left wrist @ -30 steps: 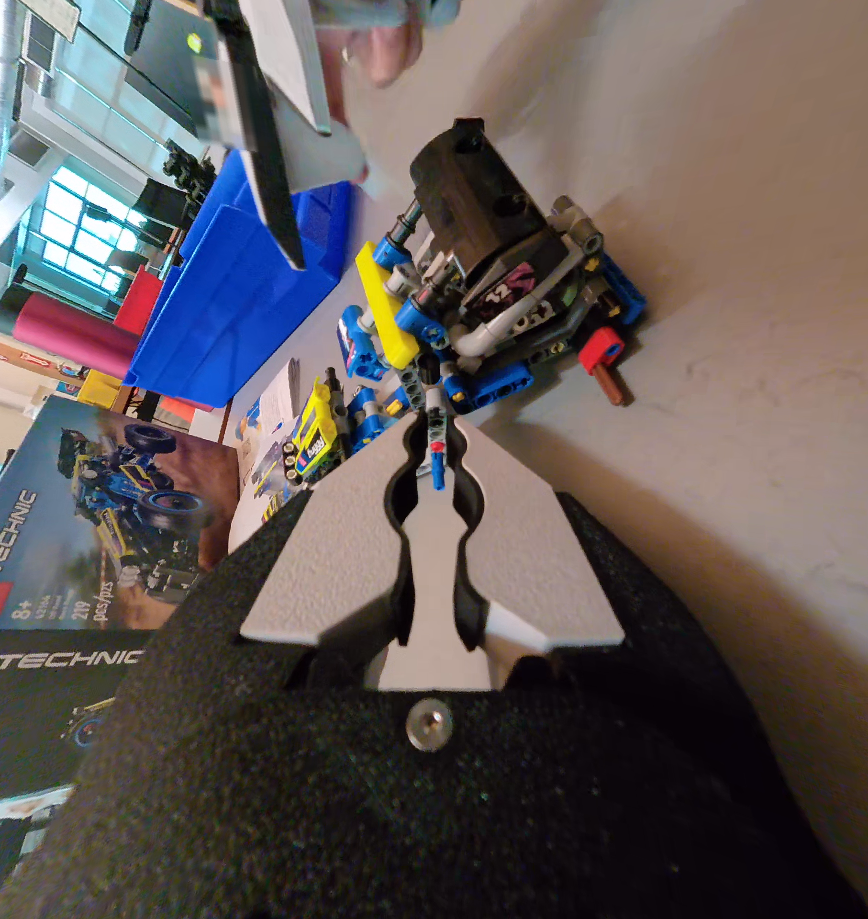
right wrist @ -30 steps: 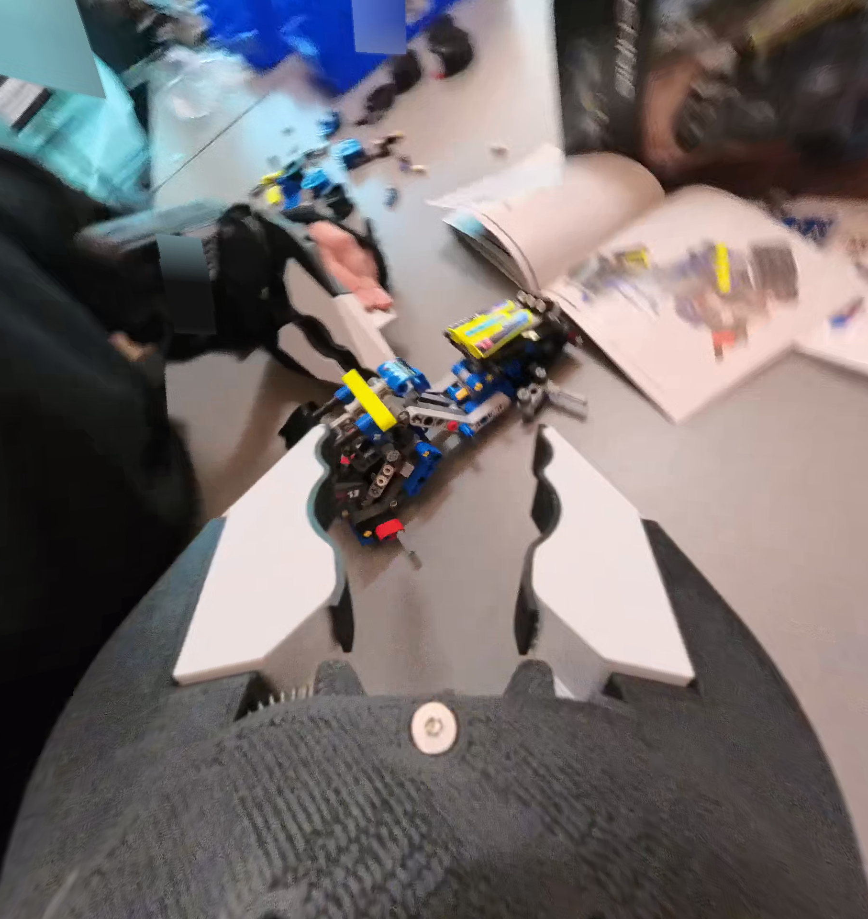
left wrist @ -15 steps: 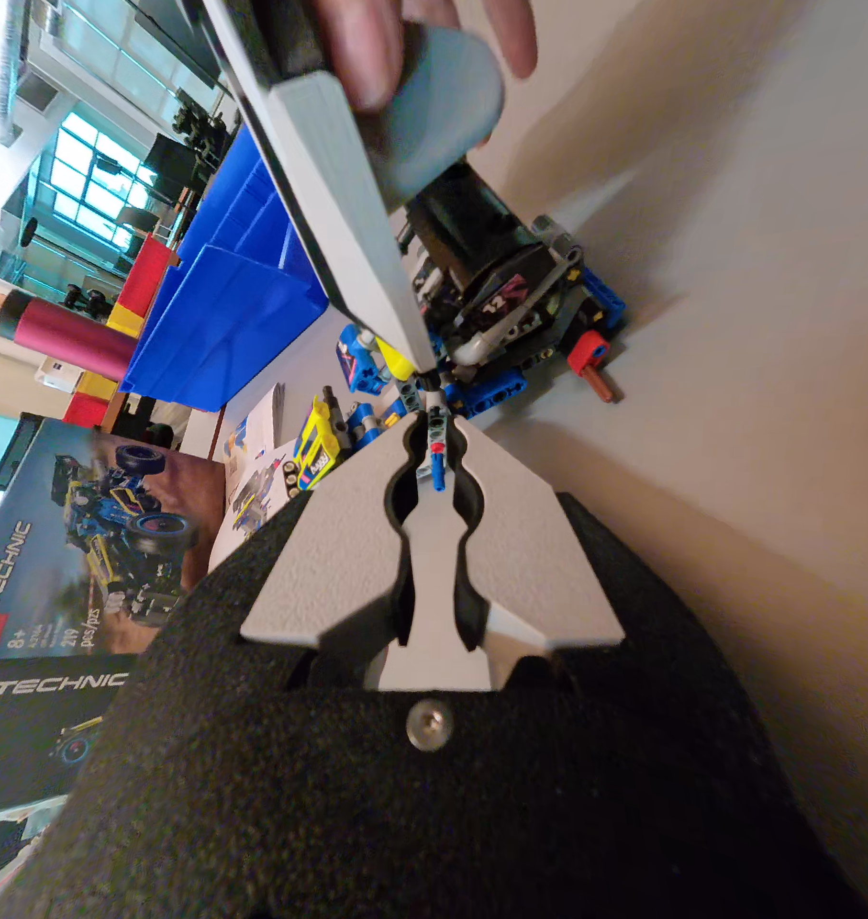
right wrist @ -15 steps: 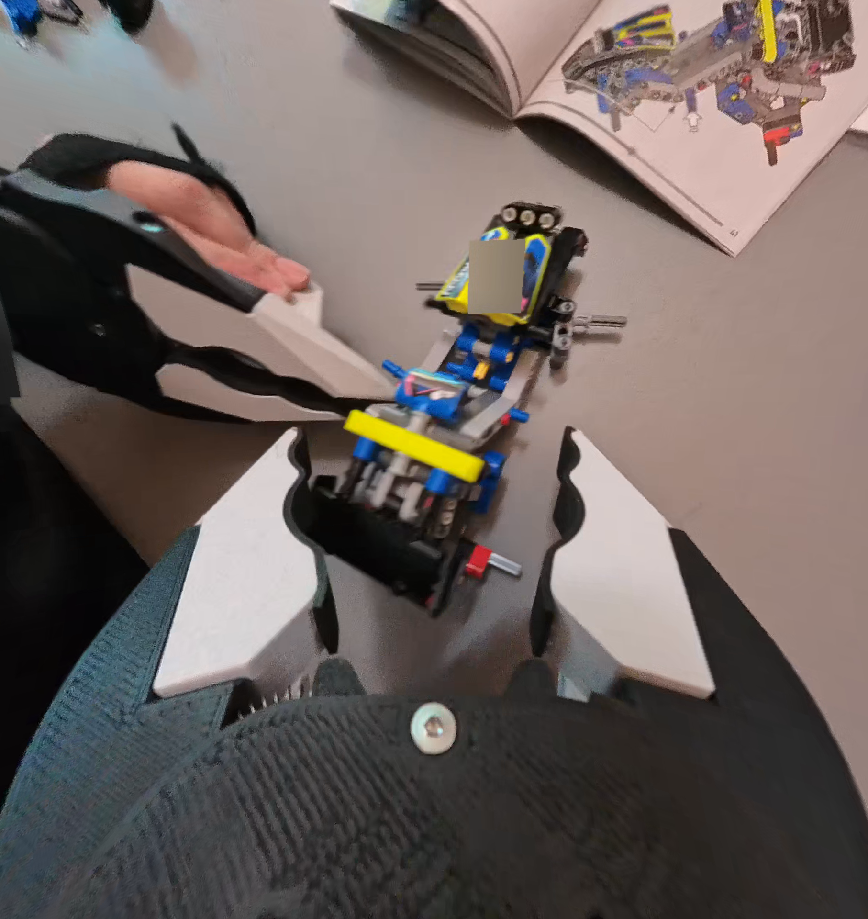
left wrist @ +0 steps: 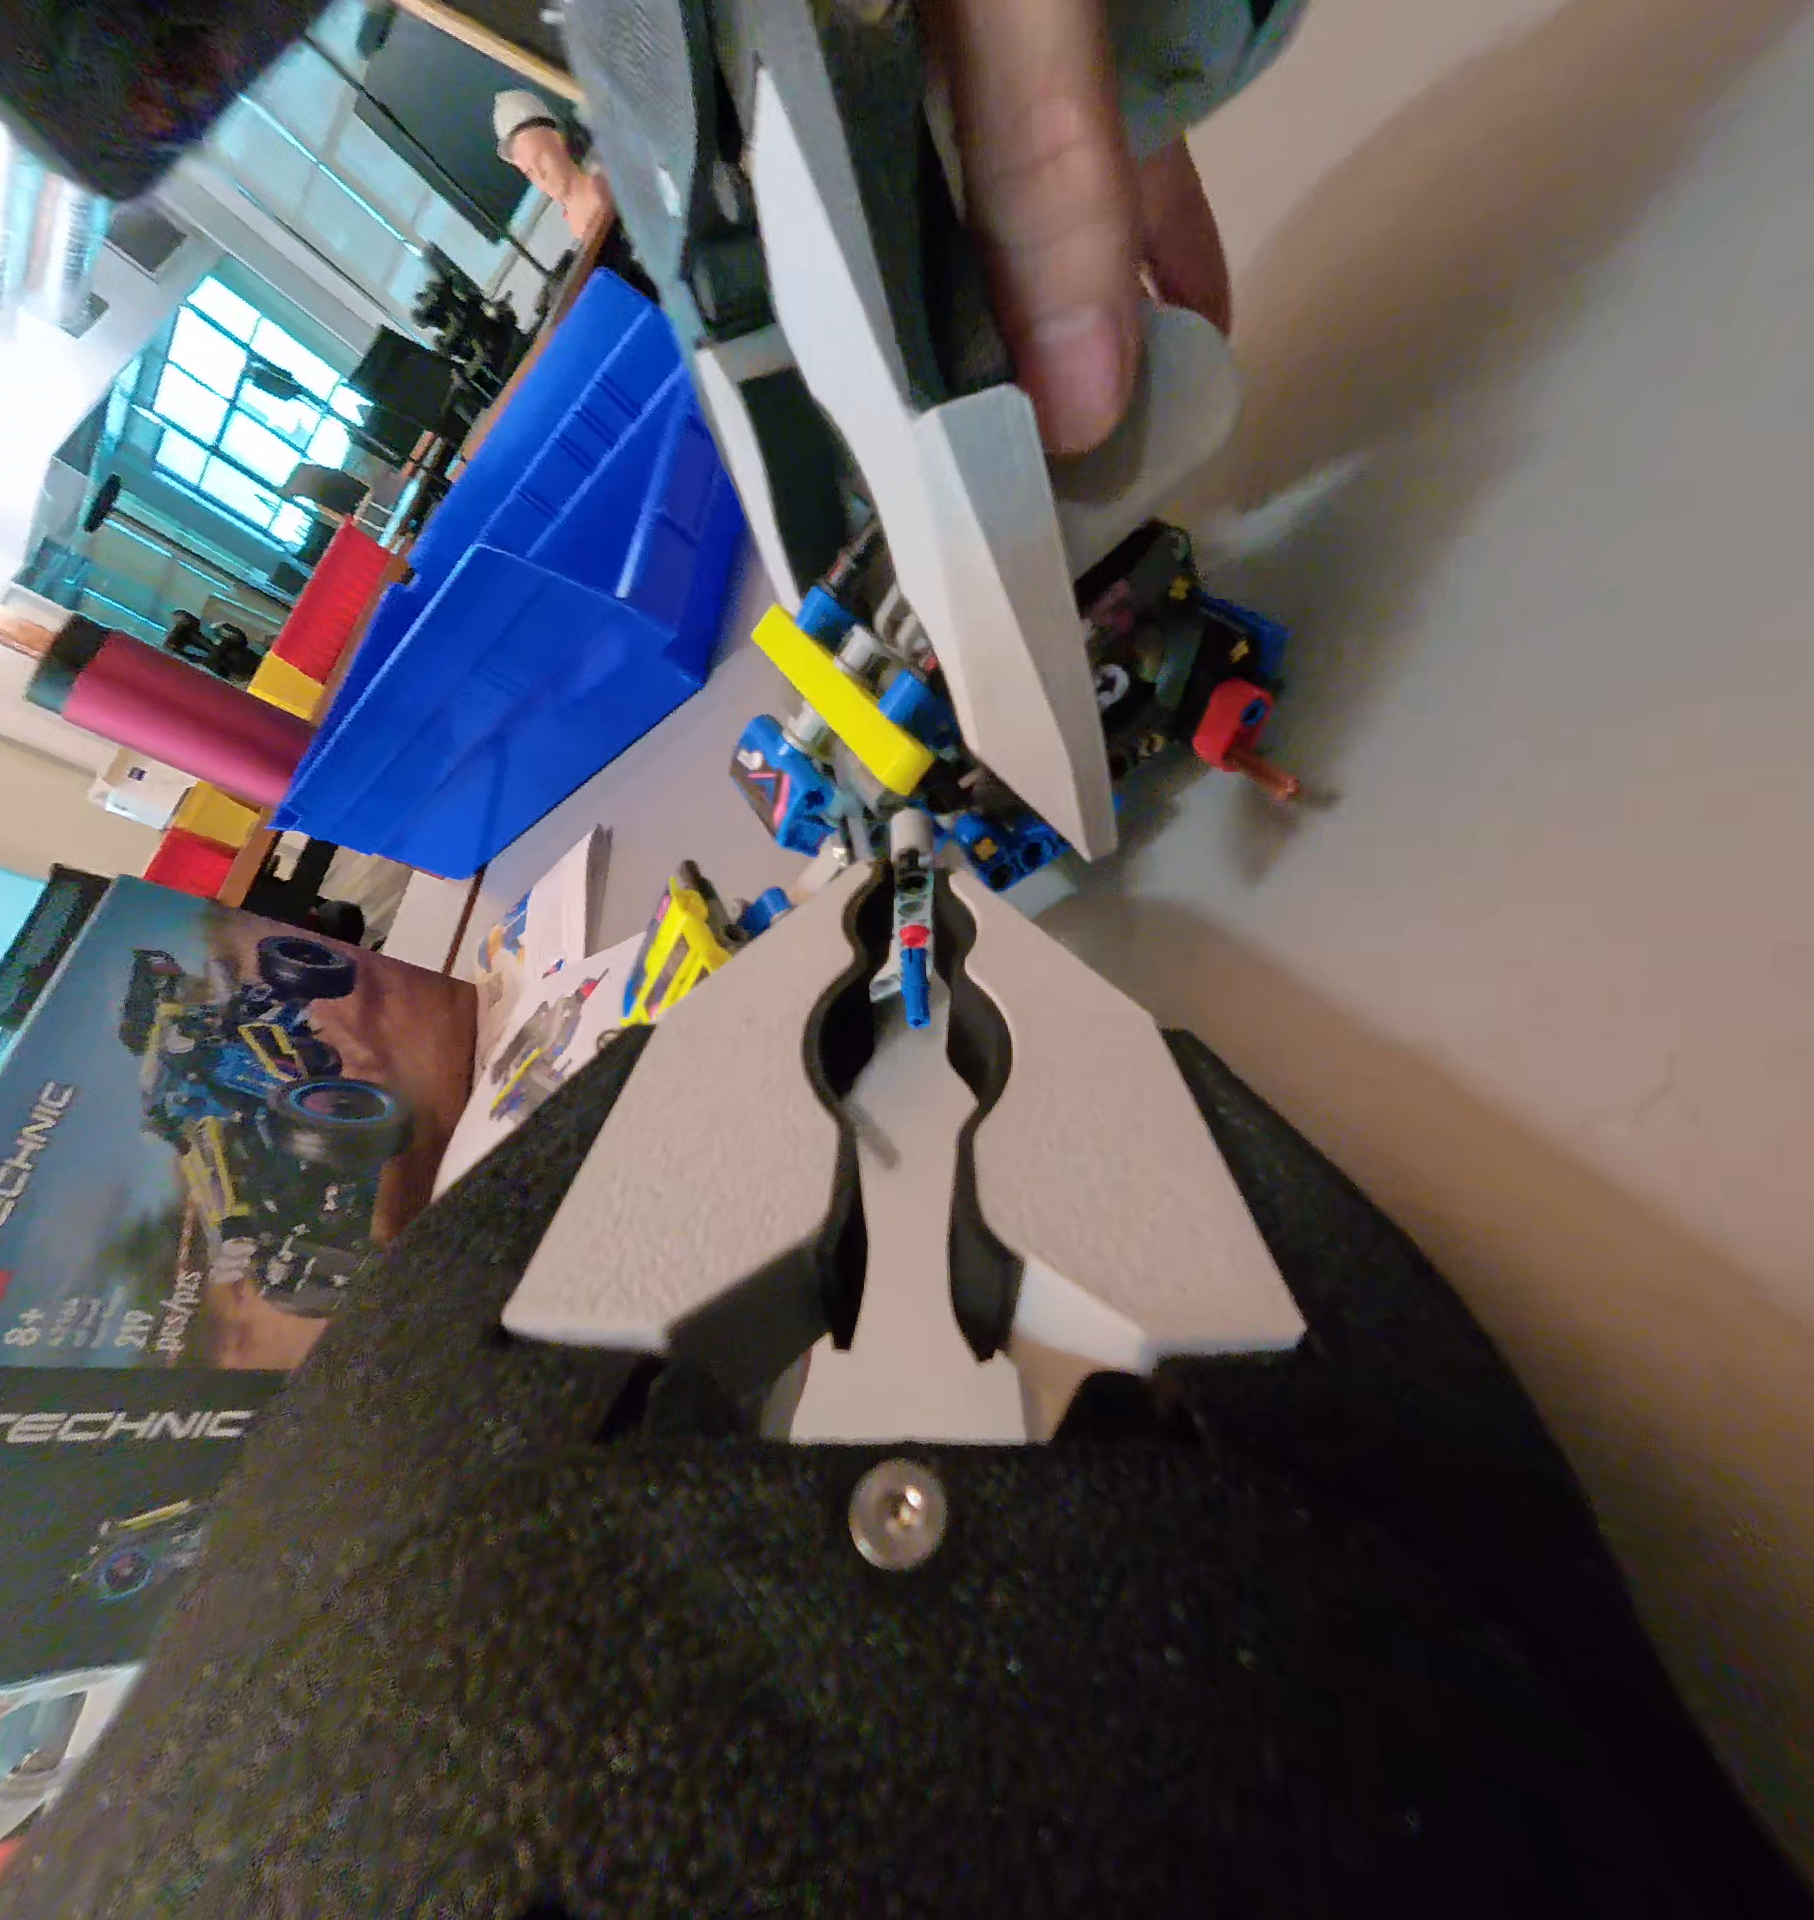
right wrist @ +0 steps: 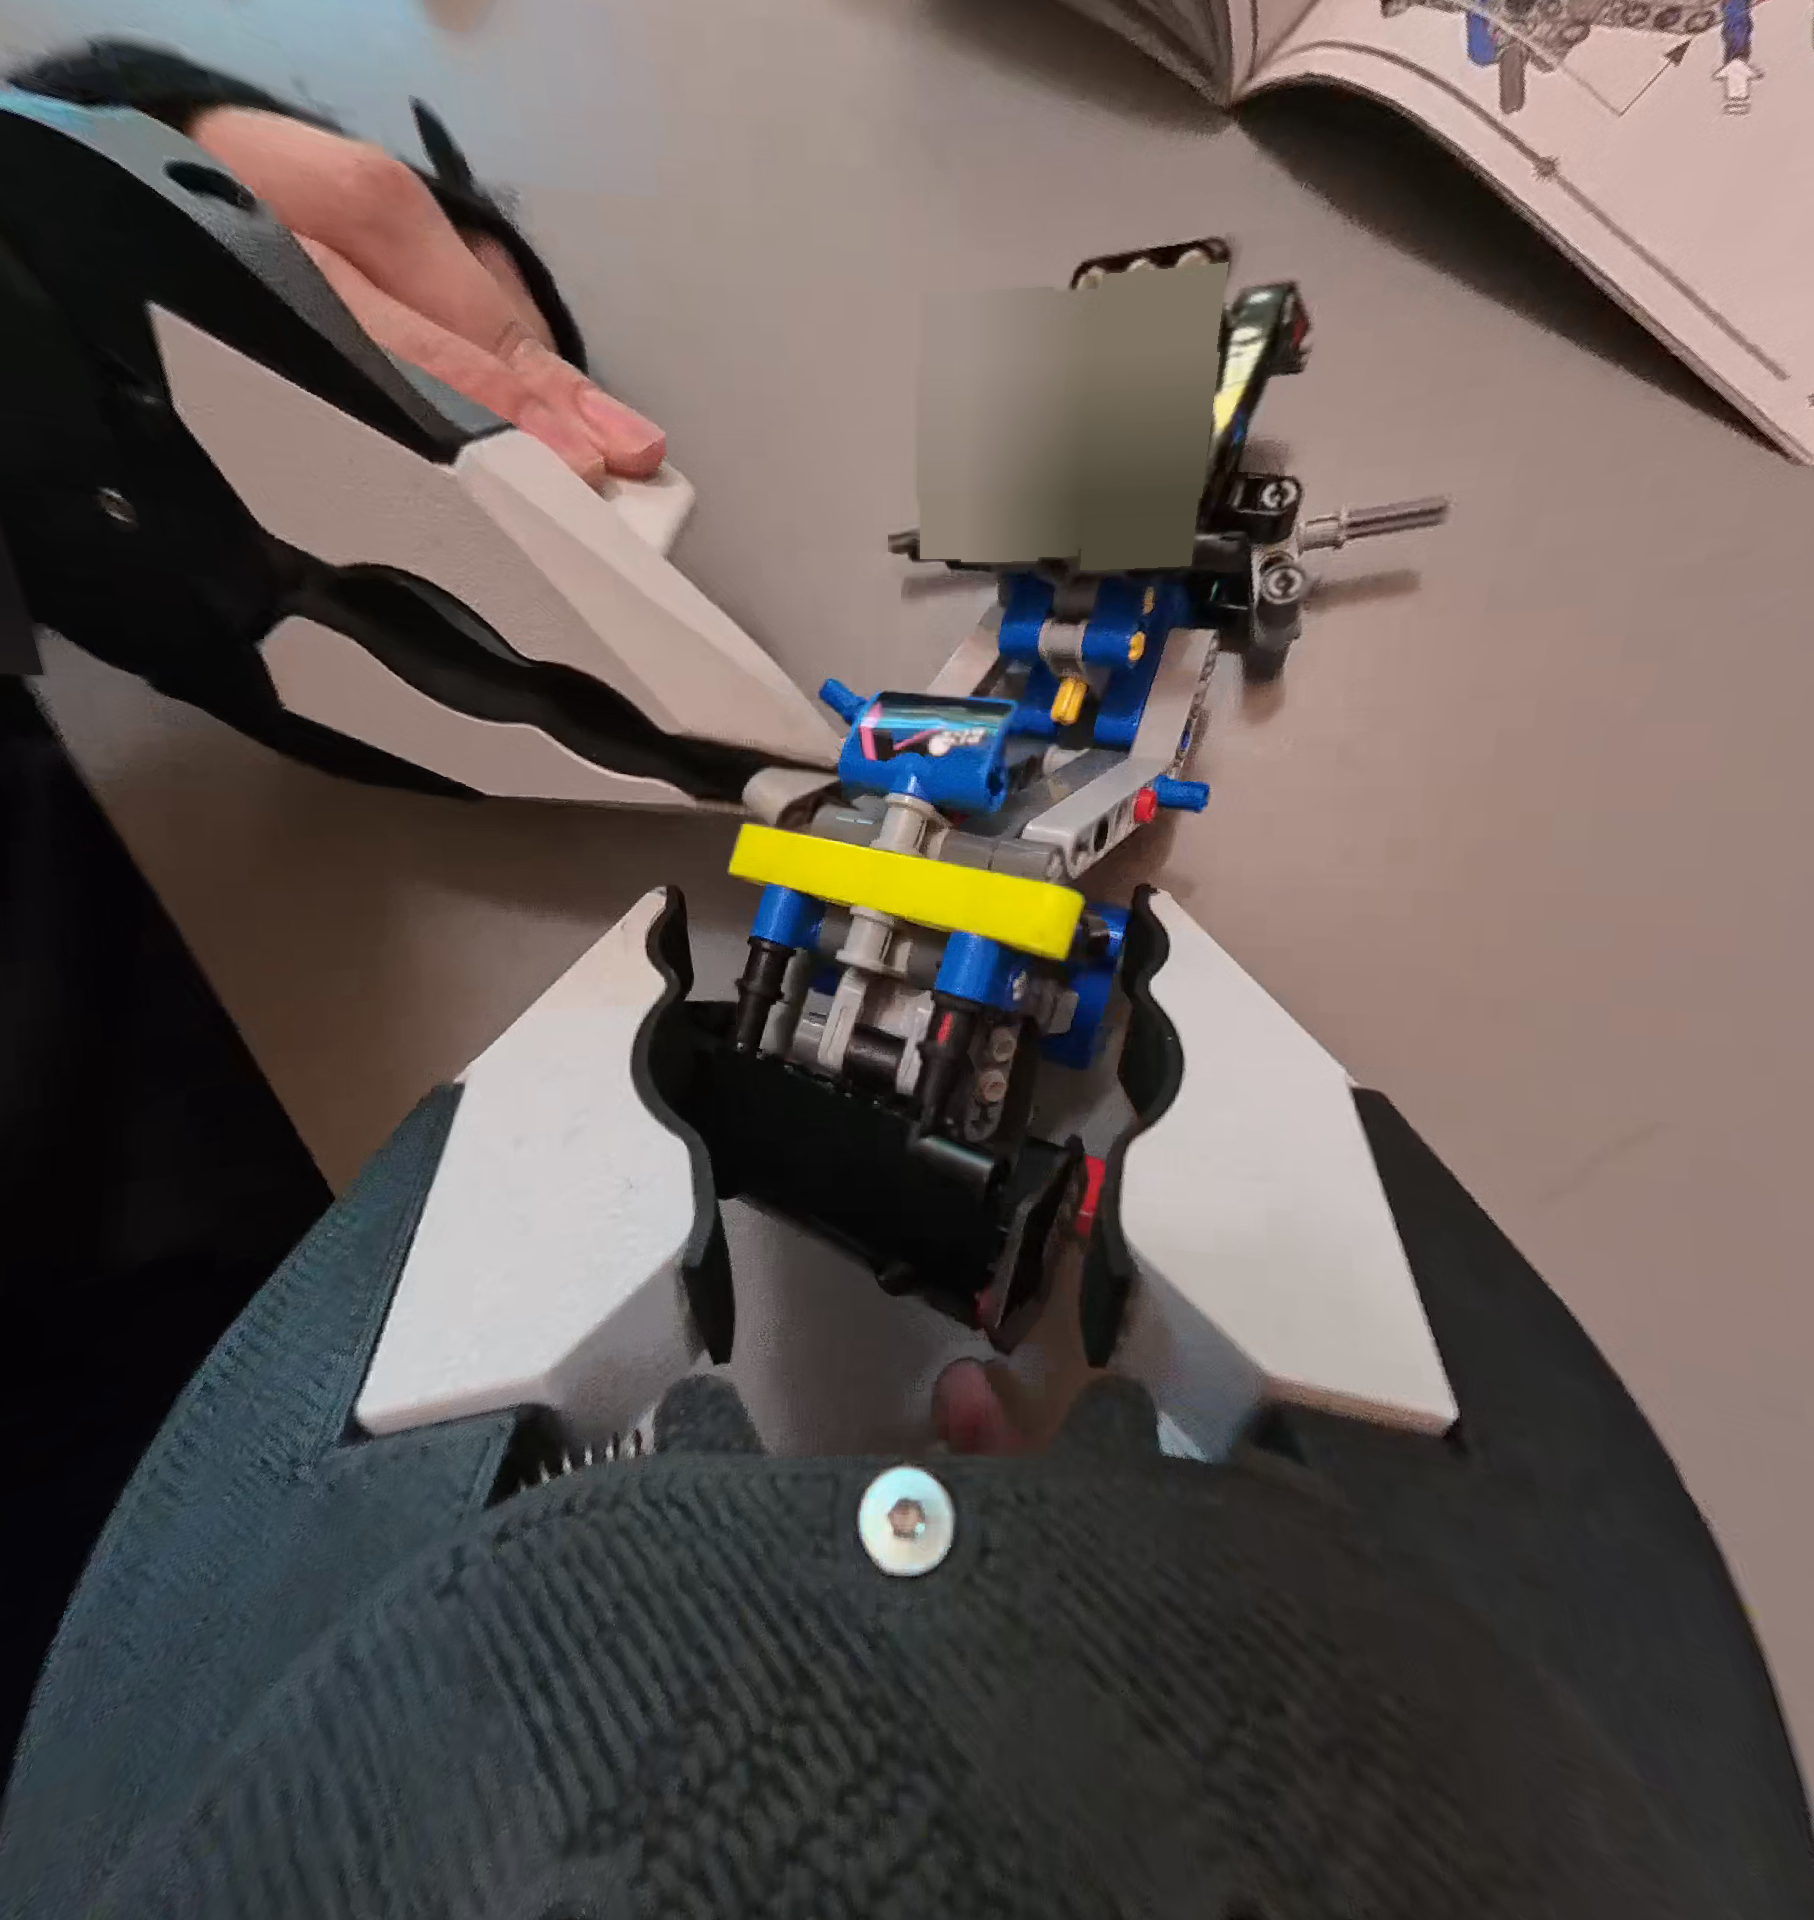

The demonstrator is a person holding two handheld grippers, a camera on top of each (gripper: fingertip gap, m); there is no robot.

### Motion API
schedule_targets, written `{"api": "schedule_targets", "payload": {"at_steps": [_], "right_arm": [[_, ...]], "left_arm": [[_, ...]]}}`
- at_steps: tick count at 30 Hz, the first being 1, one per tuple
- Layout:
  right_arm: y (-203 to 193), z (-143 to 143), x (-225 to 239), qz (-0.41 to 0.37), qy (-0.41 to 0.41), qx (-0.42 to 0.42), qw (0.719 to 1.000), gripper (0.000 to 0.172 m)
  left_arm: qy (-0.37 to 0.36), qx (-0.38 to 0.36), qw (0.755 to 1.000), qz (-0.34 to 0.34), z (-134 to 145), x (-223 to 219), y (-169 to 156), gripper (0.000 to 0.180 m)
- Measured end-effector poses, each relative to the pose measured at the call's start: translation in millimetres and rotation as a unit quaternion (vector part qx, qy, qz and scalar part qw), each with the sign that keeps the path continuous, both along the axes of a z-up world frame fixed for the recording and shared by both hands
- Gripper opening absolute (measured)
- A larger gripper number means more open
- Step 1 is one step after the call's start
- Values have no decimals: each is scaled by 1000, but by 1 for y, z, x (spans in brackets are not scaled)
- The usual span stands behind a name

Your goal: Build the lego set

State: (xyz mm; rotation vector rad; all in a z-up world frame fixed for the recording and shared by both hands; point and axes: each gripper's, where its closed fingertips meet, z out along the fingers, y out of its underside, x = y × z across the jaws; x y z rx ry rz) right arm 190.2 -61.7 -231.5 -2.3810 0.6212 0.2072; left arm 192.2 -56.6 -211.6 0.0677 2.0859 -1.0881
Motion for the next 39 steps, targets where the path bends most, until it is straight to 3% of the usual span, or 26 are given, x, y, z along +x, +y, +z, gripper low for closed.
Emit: {"api": "schedule_targets", "payload": {"at_steps": [3,6,9,12,16,22,29,39], "right_arm": [[-2,1,5,-7,8,16,1000,91],[-3,6,12,29,-85,-28,996,106],[-2,19,24,26,-158,-48,986,99],[6,13,13,49,-102,-25,993,77],[4,15,20,28,-73,11,997,66],[7,19,23,13,-10,115,993,65],[9,22,26,16,3,187,982,64],[11,28,28,8,20,271,962,58]], "left_arm": [[16,-5,1000,16,-2,5,3,4],[25,-16,999,22,-1,6,2,4],[22,-15,999,32,-1,8,1,4],[22,-14,999,42,-1,10,-1,4],[17,-13,998,58,-1,13,2,4],[20,-23,997,75,0,20,4,4],[1,10,995,96,-2,26,10,4],[37,14,992,118,-4,13,14,4]]}}
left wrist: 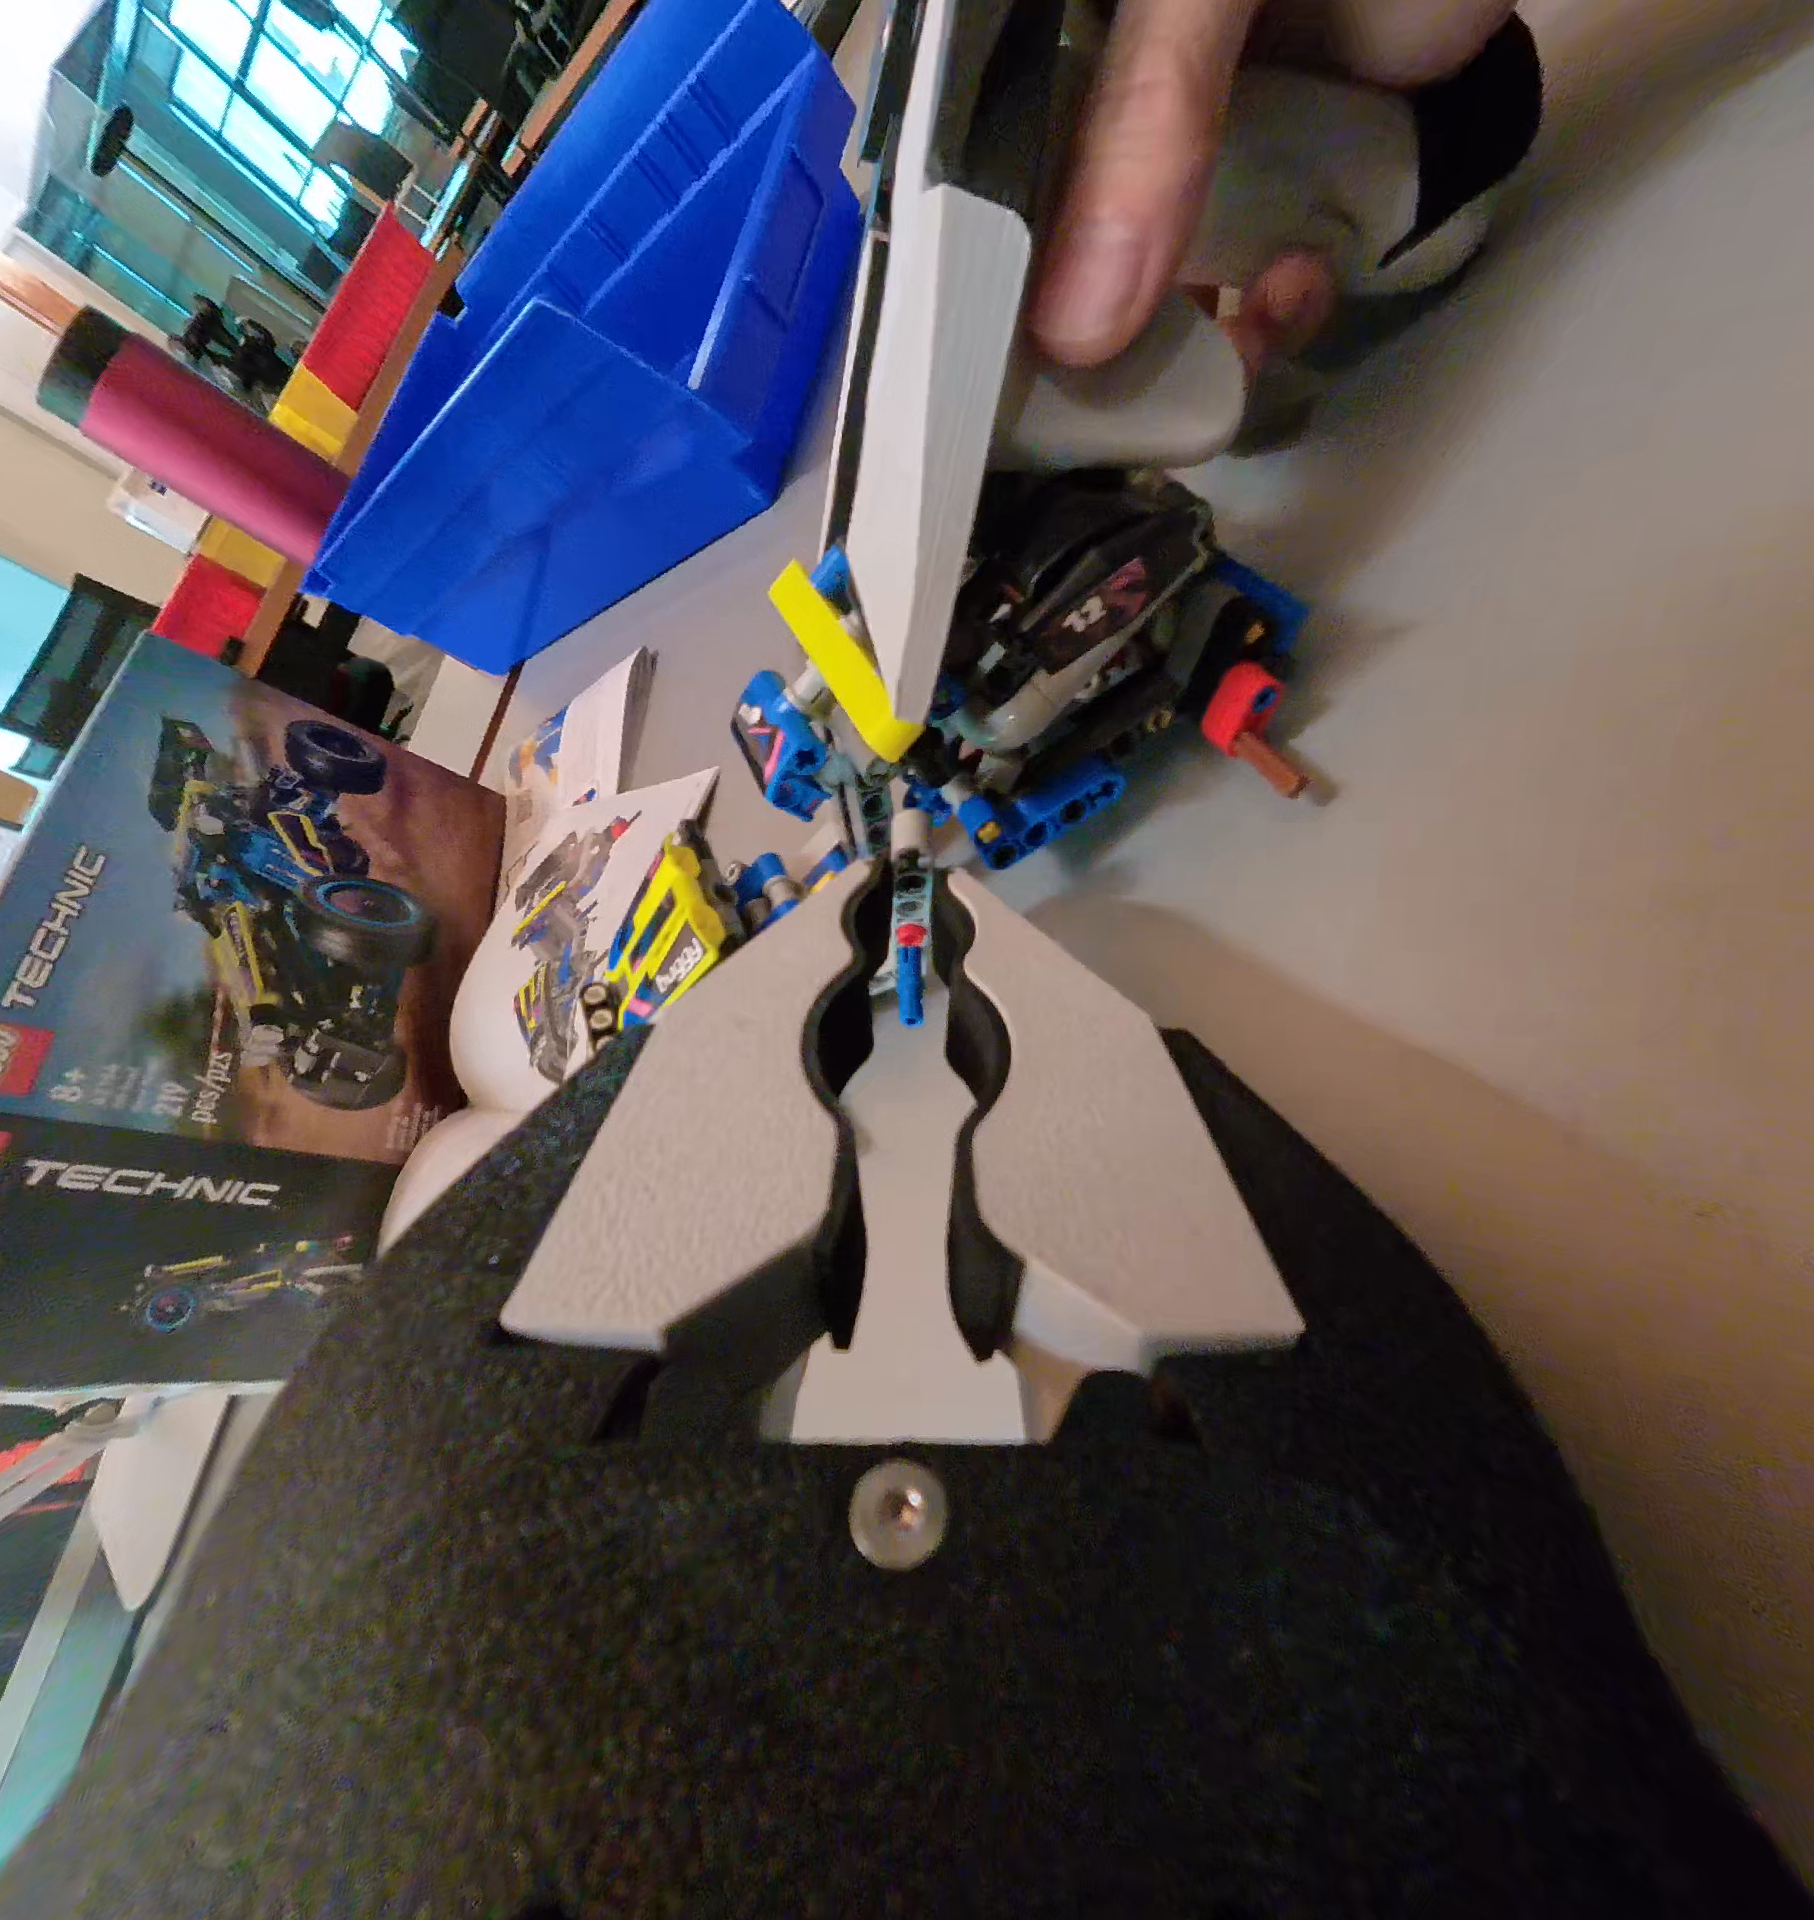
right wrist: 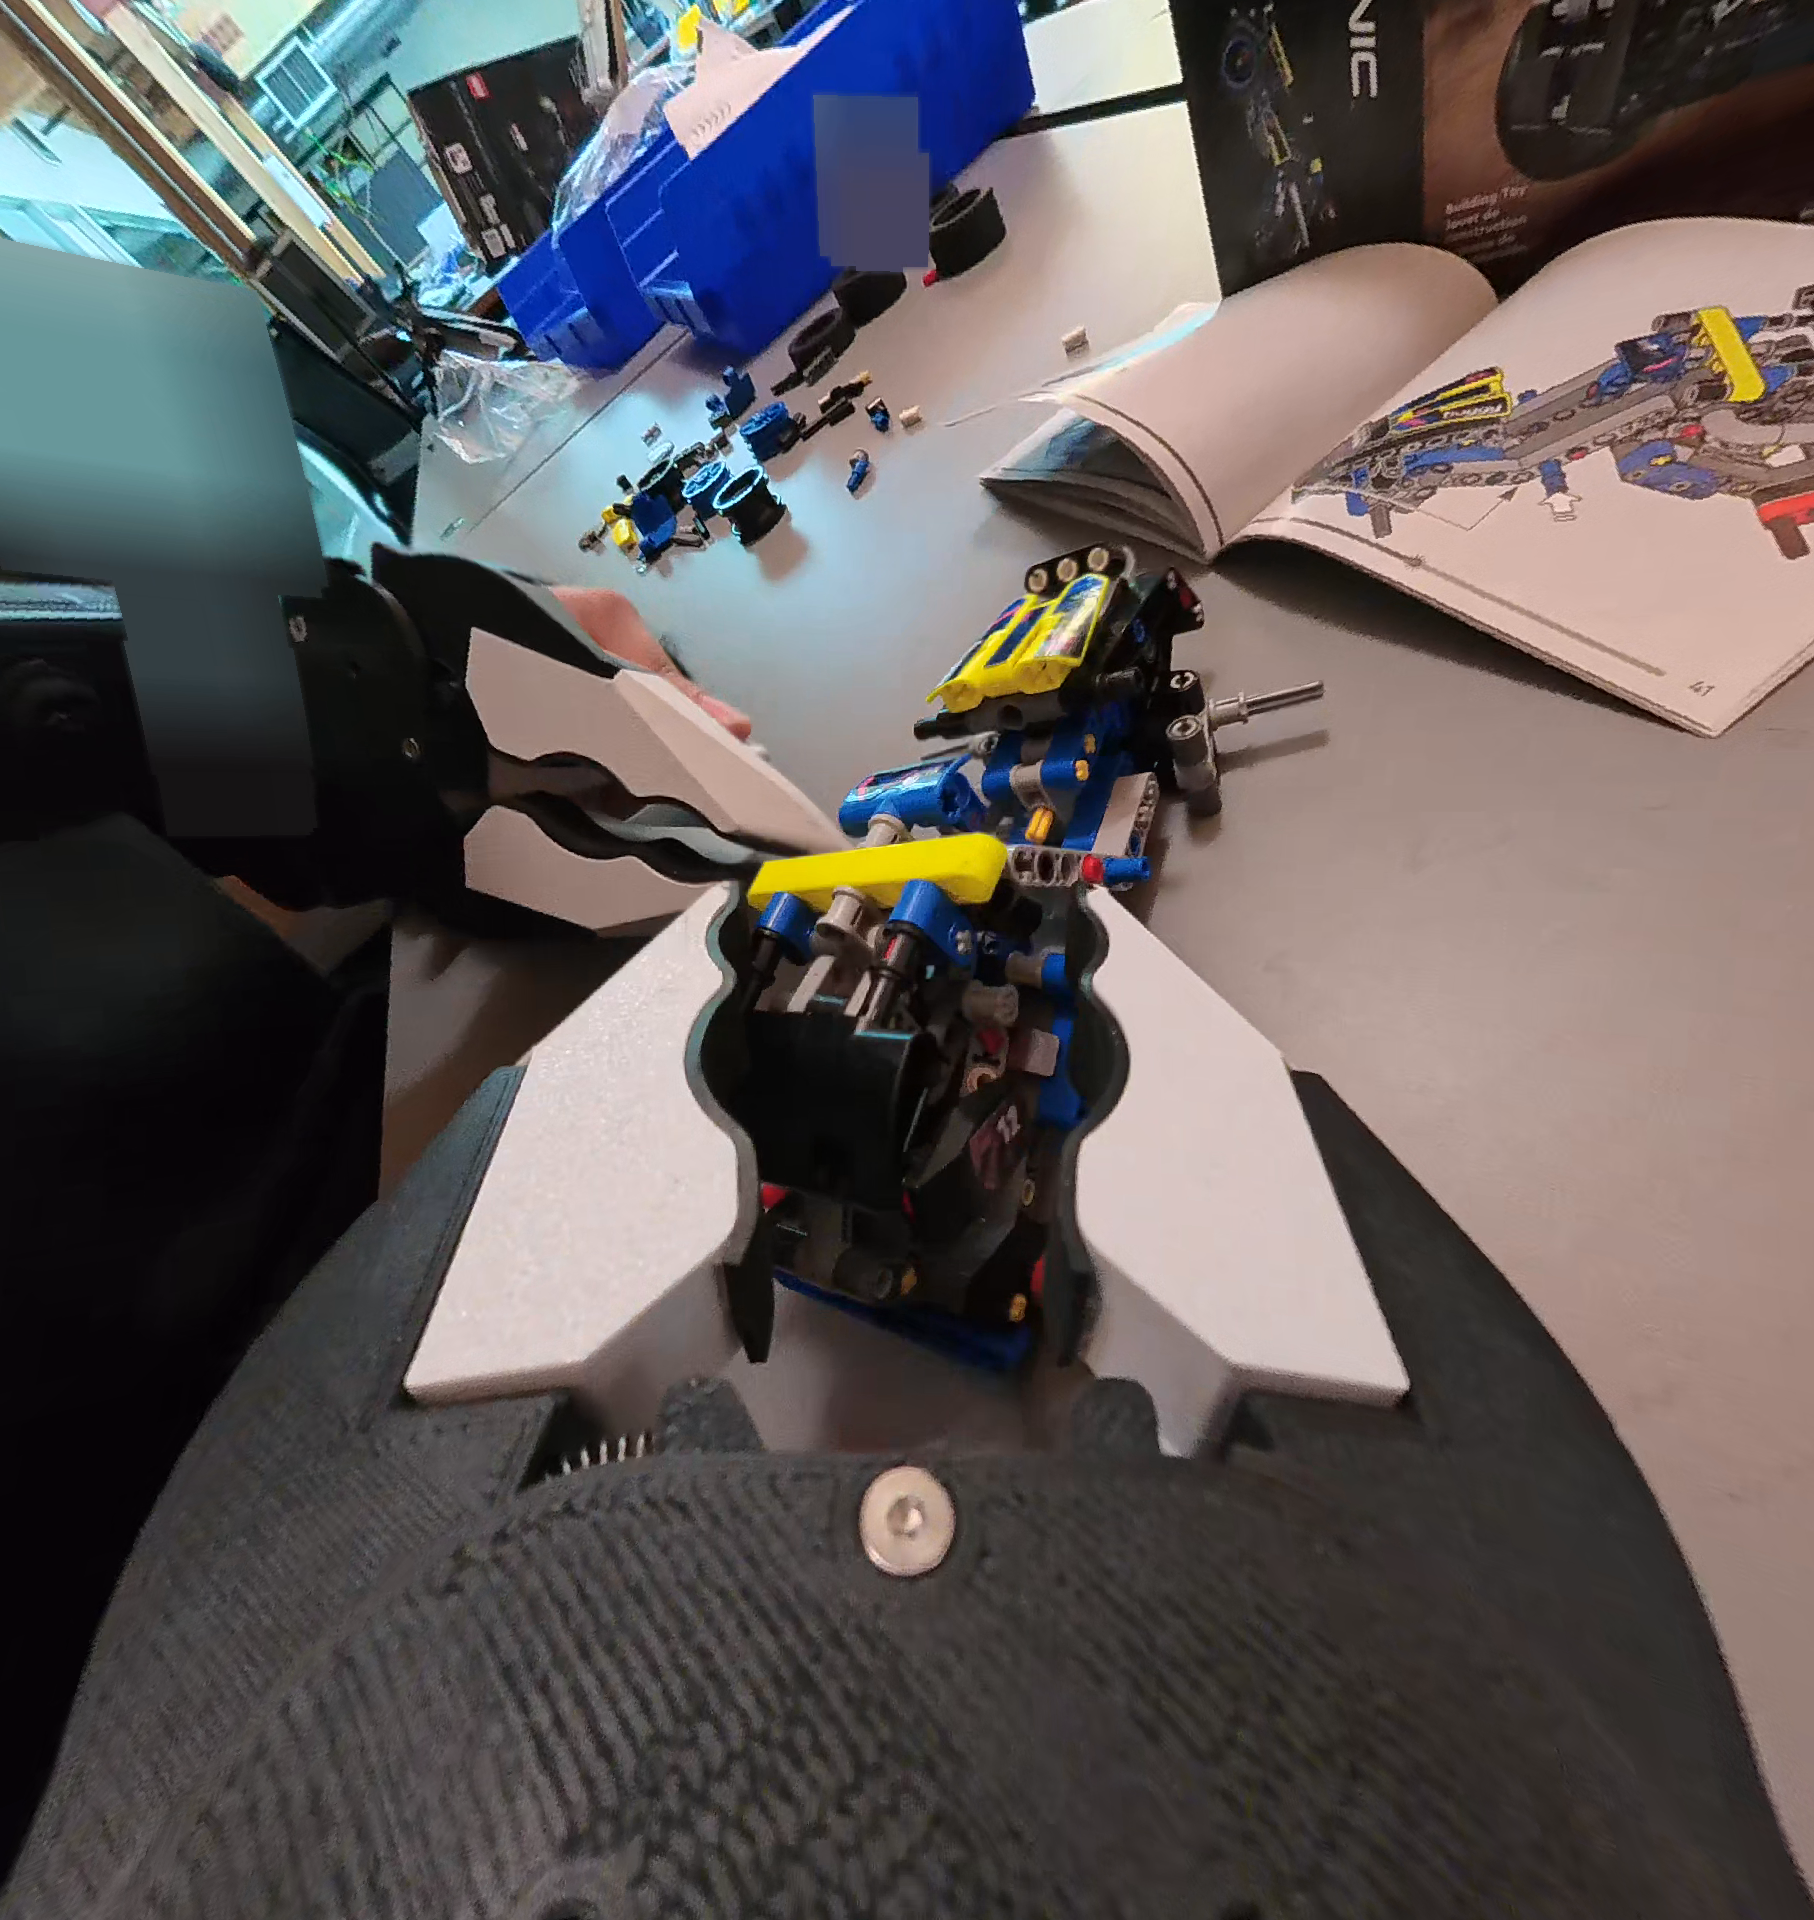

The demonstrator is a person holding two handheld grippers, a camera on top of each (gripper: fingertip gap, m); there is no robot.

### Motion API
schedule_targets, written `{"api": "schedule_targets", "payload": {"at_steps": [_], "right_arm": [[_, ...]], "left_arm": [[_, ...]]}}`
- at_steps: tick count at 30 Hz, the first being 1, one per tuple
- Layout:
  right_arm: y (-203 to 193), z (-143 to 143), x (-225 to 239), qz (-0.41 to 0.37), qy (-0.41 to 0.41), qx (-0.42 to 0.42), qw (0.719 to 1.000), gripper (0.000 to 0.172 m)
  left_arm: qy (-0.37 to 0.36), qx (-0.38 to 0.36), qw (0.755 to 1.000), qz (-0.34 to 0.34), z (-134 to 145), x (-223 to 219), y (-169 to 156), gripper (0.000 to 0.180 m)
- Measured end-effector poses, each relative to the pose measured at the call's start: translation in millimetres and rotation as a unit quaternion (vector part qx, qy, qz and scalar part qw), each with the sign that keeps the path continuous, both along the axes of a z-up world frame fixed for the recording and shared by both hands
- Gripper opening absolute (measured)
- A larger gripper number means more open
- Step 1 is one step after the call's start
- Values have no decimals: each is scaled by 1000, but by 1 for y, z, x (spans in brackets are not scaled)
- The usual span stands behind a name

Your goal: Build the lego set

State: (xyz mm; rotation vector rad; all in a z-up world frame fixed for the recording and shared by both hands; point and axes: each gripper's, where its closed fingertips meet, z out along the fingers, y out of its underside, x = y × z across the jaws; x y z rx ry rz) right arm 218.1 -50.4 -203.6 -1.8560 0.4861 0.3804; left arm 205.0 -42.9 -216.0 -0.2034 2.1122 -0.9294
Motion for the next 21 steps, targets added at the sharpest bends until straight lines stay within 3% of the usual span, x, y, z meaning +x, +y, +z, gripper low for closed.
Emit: {"api": "schedule_targets", "payload": {"at_steps": [9,17,19,21], "right_arm": [[1,2,0,14,-13,2,1000,56],[-2,4,3,37,-48,2,998,55],[-14,13,7,43,-65,6,997,62],[-30,30,21,40,-82,30,995,54]], "left_arm": [[29,-17,998,61,-3,5,2,4],[33,-43,997,62,-4,12,1,4],[28,-42,997,63,-2,12,1,4],[23,-33,997,65,-4,13,2,4]]}}
